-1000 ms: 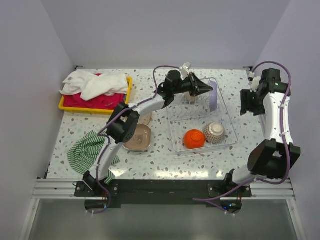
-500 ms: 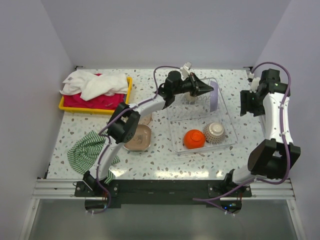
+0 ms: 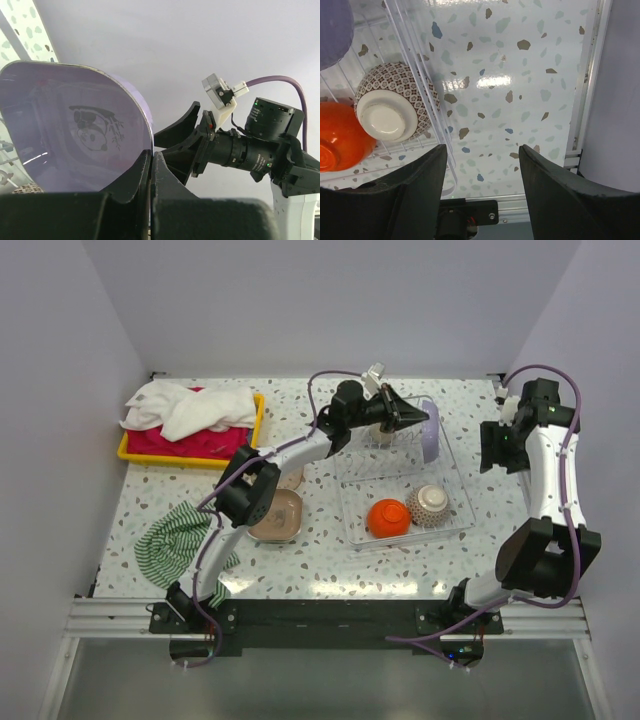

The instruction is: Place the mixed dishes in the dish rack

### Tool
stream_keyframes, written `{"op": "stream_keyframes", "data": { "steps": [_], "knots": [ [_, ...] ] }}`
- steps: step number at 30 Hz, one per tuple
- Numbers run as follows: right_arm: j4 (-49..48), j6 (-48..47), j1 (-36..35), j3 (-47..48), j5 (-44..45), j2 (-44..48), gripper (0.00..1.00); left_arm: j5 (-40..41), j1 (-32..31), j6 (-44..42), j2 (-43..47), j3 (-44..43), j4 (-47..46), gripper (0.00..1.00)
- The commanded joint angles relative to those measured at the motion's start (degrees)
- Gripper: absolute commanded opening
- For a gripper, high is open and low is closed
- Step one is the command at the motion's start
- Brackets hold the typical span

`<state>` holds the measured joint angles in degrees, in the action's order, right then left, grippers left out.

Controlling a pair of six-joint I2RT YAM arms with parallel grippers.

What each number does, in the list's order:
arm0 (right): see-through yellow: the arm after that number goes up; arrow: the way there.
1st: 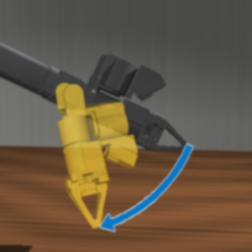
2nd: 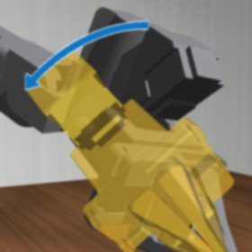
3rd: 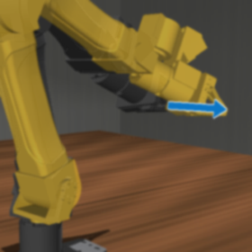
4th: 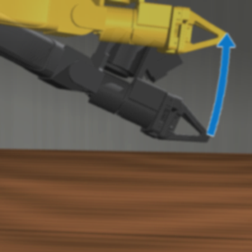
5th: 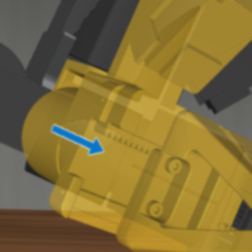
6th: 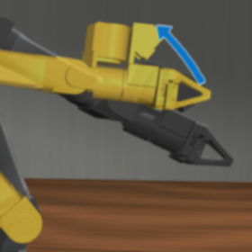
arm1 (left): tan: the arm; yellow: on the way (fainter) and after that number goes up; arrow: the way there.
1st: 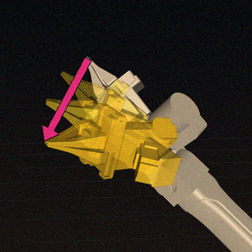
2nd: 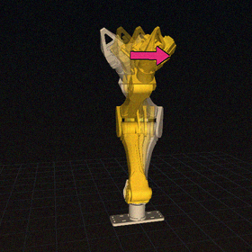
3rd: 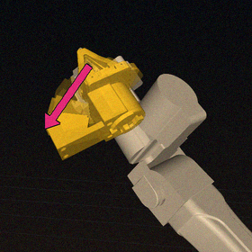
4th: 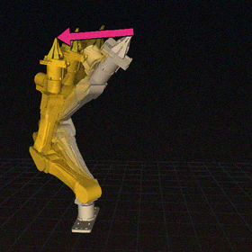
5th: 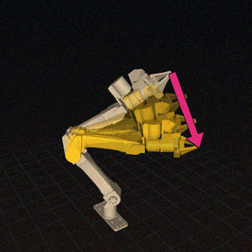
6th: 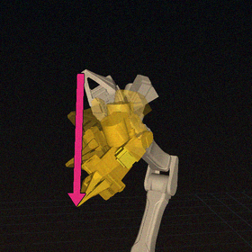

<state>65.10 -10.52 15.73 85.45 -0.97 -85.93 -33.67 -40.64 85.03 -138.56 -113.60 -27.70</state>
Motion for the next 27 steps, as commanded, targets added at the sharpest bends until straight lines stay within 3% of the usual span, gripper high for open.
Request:
{"op": "stream_keyframes", "data": {
  "steps": [1,27],
  "knots": [
    [-0.59,-0.72,0.09,1.12,0.62,-0.29,0.63,-0.34,-0.31,1.45,2.42,-4.26,-2.62,0.00],
    [-0.68,-1.43,0.09,1.65,0.62,-2.66,0.64,1.85,-0.49,3.73,-1.27,2.68,-12.02,0.00]
  ]
}}
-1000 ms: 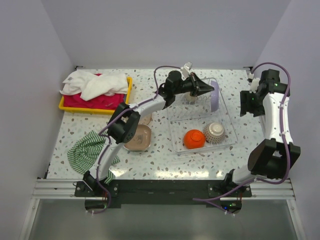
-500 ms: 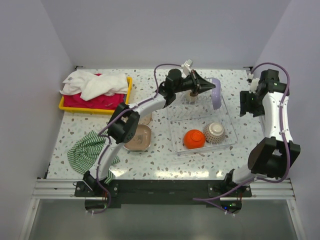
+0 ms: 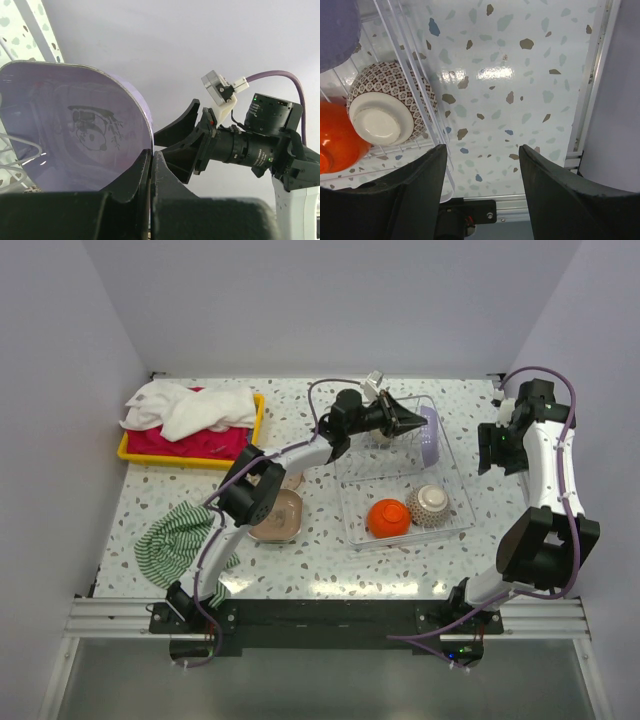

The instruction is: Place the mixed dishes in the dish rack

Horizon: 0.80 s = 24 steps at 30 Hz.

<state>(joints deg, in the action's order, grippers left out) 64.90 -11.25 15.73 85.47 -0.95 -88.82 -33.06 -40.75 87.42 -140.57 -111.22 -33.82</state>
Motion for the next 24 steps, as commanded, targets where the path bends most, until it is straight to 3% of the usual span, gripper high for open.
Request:
{"op": "stream_keyframes", "data": {
  "steps": [1,6,8,9,22,24],
  "knots": [
    [-0.48,-0.71,0.09,1.63,0.60,0.31,0.64,1.42,-0.29,1.27,0.48,0.48,-5.47,0.00],
    [-0.66,-0.71,0.09,1.45,0.51,0.22,0.64,2.12,0.06,0.12,0.04,0.56,-1.17,0.02],
    [-0.74,-0.62,0.09,1.37,0.34,0.31,0.64,2.47,0.06,-0.32,0.30,1.00,-0.02,0.20],
    [-0.92,-0.53,0.09,1.36,0.25,0.40,0.64,2.65,0.15,-0.58,0.56,1.18,0.86,0.24],
    [-2.41,0.52,0.09,-1.62,-3.26,3.73,0.64,6.42,0.15,-10.94,7.50,5.22,5.60,0.54],
    [-2.50,0.79,0.09,-1.71,-3.97,4.09,0.64,7.48,0.15,-13.14,8.82,4.96,8.40,0.72]
  ]
}}
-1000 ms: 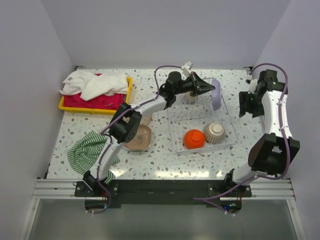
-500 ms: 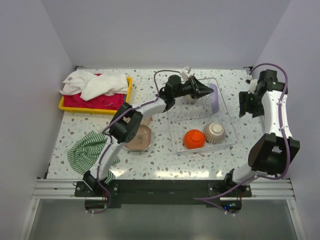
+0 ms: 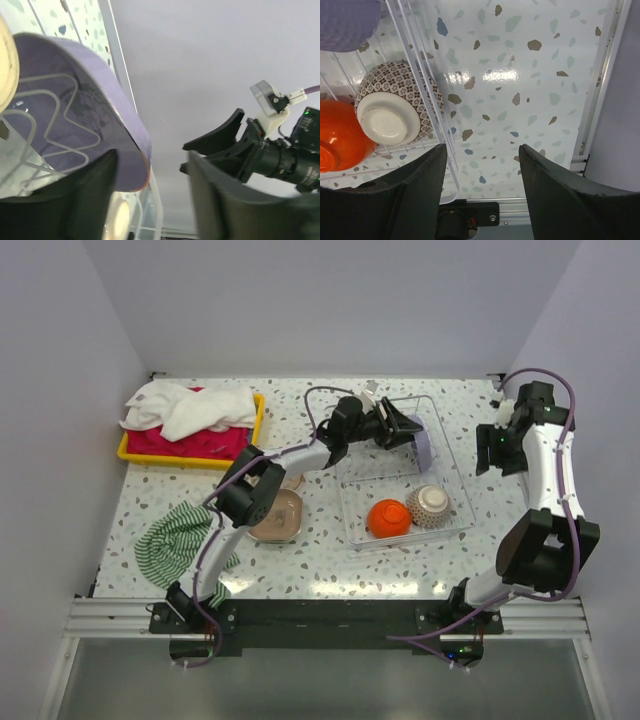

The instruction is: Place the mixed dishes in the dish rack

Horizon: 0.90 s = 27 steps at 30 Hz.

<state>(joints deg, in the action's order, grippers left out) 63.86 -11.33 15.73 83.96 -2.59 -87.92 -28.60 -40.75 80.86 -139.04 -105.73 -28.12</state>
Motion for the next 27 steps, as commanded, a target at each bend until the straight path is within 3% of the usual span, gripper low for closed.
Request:
{"op": "stream_keyframes", "data": {
  "steps": [1,9,10,14,18,21,22,24,25,27],
  "knots": [
    [-1.37,0.96,0.09,-0.12,-3.03,3.45,0.64,3.02,0.15,-8.51,7.82,-0.44,3.50,0.76],
    [-1.19,2.19,0.09,1.99,-6.72,3.98,0.64,1.54,1.90,-20.10,15.45,2.80,17.91,0.83],
    [-1.10,2.37,0.09,2.34,-7.51,3.98,0.64,1.09,2.34,-21.61,16.43,3.60,19.23,0.94],
    [-1.80,3.33,0.09,4.10,-11.11,3.98,0.64,-0.05,5.76,-33.37,22.40,6.67,26.95,0.91],
    [-3.12,5.61,0.01,5.42,-14.63,3.46,0.62,0.04,8.32,-53.81,21.45,2.39,34.16,0.68],
    [-3.82,6.93,0.01,6.82,-16.65,3.11,0.58,-3.11,10.42,-62.97,19.69,0.27,35.59,0.37],
    [-4.00,7.11,0.01,7.18,-17.27,3.02,0.53,-3.39,10.69,-65.54,19.51,-0.08,36.11,0.21],
    [-4.35,8.16,0.01,7.96,-19.37,2.93,0.45,-4.00,11.31,-72.12,19.77,-0.79,38.48,0.06],
    [-4.35,8.34,0.09,8.14,-20.60,2.67,0.38,-4.62,12.09,-73.72,20.47,-0.44,39.10,0.00],
    [-4.79,9.22,0.09,7.88,-22.36,2.75,0.34,-4.19,12.80,-77.15,24.24,2.54,40.68,0.00]
  ]
}}
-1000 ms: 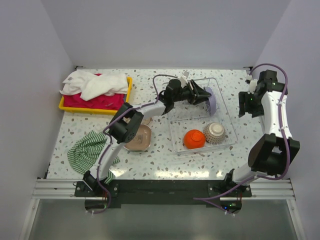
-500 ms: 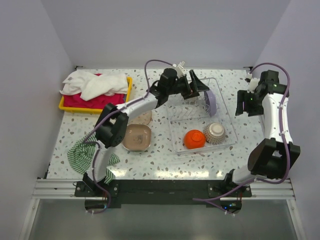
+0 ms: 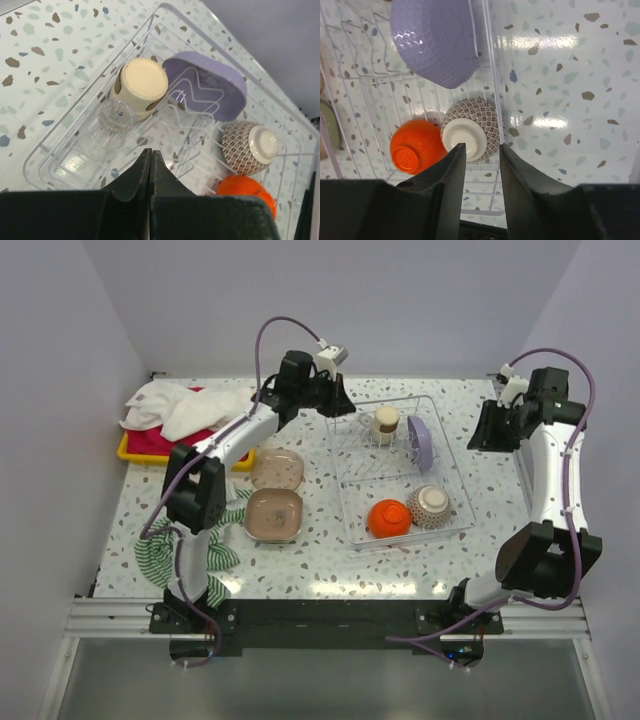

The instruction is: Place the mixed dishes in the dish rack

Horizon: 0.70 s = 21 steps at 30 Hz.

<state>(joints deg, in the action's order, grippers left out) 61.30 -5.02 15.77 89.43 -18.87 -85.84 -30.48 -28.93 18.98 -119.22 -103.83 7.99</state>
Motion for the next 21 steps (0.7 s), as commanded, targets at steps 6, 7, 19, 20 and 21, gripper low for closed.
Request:
{"op": "stream_keyframes", "data": {
  "steps": [6,7,19,20,21],
  "knots": [
    [-2.59,2.39,-0.12,2.33,-15.21,0.68,0.48,-2.12,1.95,-36.41,18.39,9.87,21.77,0.33],
    [-2.41,1.94,-0.30,2.68,-16.36,0.76,0.55,-1.87,1.95,-39.52,19.54,10.05,25.90,0.43],
    [-2.41,-4.13,-12.34,6.02,-24.36,0.33,0.72,4.36,1.07,-71.88,35.80,27.70,54.07,0.58],
    [-2.41,-3.95,-12.26,6.46,-24.72,-0.02,0.72,6.46,0.46,-72.41,36.94,31.63,53.37,0.58],
    [-2.50,-3.60,-12.34,6.37,-24.98,-0.20,0.72,7.09,0.02,-73.03,37.39,33.59,52.58,0.59]
  ]
}}
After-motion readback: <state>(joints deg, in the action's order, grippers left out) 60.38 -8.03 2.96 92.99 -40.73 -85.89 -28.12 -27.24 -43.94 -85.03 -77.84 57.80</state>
